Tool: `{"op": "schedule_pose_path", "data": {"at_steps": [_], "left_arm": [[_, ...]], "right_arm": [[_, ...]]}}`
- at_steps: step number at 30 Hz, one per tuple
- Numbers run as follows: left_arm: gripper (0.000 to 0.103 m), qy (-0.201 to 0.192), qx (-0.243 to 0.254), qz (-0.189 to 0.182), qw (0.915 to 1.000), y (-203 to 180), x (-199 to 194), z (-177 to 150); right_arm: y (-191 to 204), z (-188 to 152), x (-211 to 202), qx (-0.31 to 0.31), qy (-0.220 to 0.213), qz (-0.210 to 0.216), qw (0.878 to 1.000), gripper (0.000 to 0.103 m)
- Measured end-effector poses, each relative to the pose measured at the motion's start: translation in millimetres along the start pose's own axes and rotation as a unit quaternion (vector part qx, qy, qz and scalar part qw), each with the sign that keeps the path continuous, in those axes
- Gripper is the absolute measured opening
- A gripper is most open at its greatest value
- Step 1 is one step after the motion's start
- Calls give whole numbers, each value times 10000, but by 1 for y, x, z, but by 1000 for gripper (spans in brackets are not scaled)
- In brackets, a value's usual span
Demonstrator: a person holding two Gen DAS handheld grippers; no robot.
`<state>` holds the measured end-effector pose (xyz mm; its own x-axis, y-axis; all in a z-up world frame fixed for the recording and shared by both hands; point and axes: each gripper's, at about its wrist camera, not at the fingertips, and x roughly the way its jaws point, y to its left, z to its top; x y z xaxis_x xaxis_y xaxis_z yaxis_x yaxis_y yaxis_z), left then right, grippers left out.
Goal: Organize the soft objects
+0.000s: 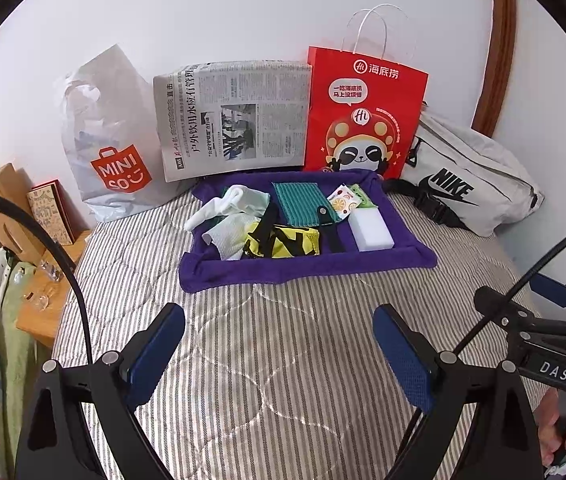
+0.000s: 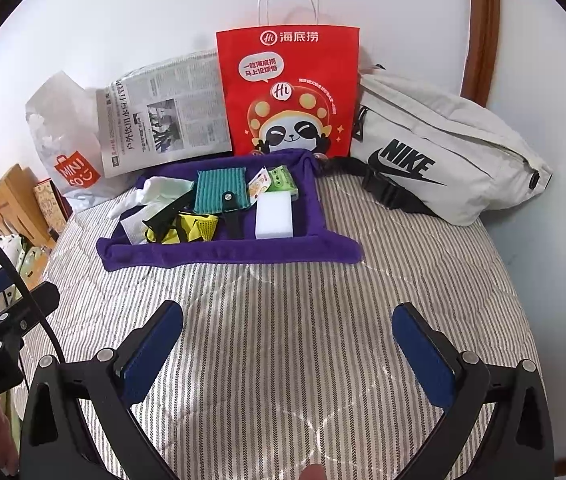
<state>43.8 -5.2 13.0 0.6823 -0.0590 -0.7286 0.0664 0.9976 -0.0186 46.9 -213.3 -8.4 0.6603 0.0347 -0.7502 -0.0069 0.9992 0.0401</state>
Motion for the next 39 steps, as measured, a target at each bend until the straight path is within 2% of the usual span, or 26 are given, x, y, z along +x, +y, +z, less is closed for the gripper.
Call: {"op": "schedule_pose_path", "data": {"at_steps": [39], "left_arm": [[95, 18, 37, 28, 10000, 6, -4, -4]], "right_arm": [[6, -2, -4, -118, -22, 42, 9999, 103]]}}
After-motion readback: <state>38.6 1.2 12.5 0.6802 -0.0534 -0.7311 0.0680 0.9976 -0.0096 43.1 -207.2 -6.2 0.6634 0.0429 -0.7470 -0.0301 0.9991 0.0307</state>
